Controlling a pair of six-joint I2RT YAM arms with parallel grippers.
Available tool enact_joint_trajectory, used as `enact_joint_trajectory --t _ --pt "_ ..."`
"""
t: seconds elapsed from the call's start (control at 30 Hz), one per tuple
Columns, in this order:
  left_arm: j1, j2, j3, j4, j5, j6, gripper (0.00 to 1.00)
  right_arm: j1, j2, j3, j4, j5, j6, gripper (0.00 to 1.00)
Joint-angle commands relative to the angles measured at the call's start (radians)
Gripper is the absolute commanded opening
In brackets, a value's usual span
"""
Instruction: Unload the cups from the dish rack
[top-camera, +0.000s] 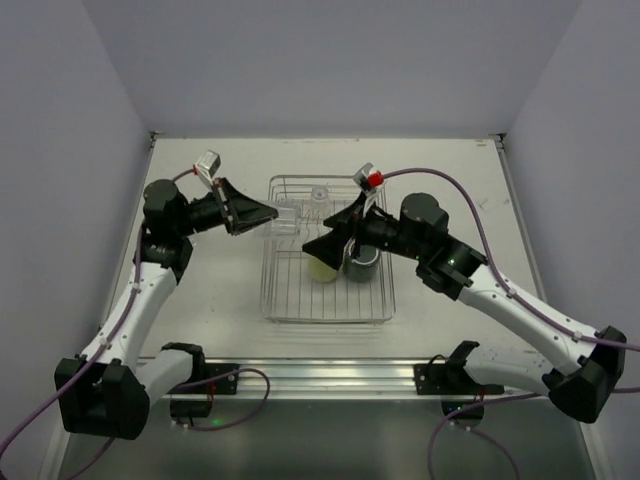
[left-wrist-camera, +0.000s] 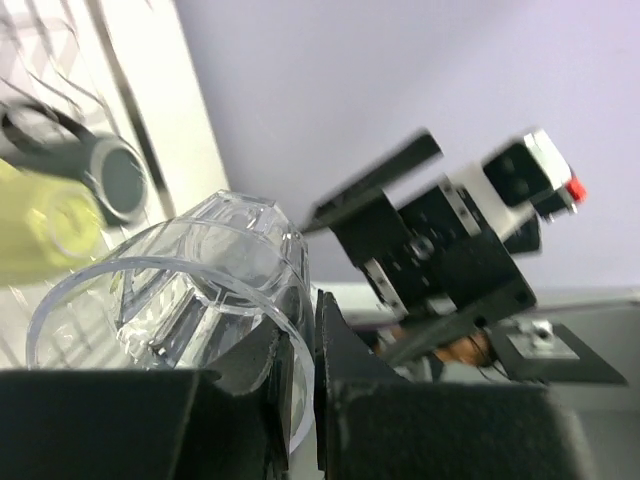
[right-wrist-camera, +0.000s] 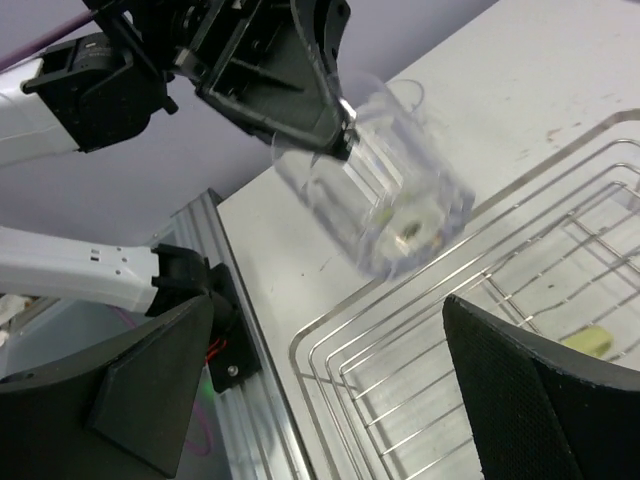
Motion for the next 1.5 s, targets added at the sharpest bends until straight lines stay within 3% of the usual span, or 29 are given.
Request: enact_joint_trajectory --t 0.0,0.07,0.1,0.17,0.2,0.3,0.4,0.63,1.0,1.47 --pt "0.079 0.048 0.154 -0.28 -0.041 0.287 0.0 0.004 -0.105 -0.003 -0.117 0.174 0.033 0.99" --pt "0.172 0.079 0.232 -0.531 -0.094 0.419 0.0 0.004 -0.126 -0.017 -0.149 0.214 0.035 0.99" --pt "0.197 0.118 0.323 -0.621 -0.125 0.566 0.0 0.004 -0.135 -0.017 -0.181 0.228 0.035 0.99" --pt "0.242 0.163 0.433 -0.87 -0.307 0.709 0.0 0.005 -0.144 -0.011 -0.234 0.239 0.035 0.99" --pt "0.246 0.204 0.482 -0.931 -0.38 0.803 0.0 0.005 -0.143 -0.006 -0.249 0.243 0.033 0.99" --pt "0.262 0.243 0.577 -1.026 -0.589 0.884 0.0 0.005 -0.123 0.024 -0.309 0.254 0.032 0.99" --pt "0.266 0.283 0.631 -1.077 -0.781 0.929 0.0 0.005 -0.081 0.072 -0.349 0.262 0.012 0.99" --pt "0.268 0.367 0.706 -1.108 -0.999 0.969 0.0 0.005 0.02 0.115 -0.361 0.248 -0.045 0.99" --pt "0.268 0.554 0.837 -1.146 -1.162 0.992 0.0 0.005 0.071 0.118 -0.352 0.251 -0.106 0.99" --pt "0.268 0.646 0.841 -1.131 -1.208 1.02 0.0 0.002 0.081 0.119 -0.343 0.274 -0.123 0.99"
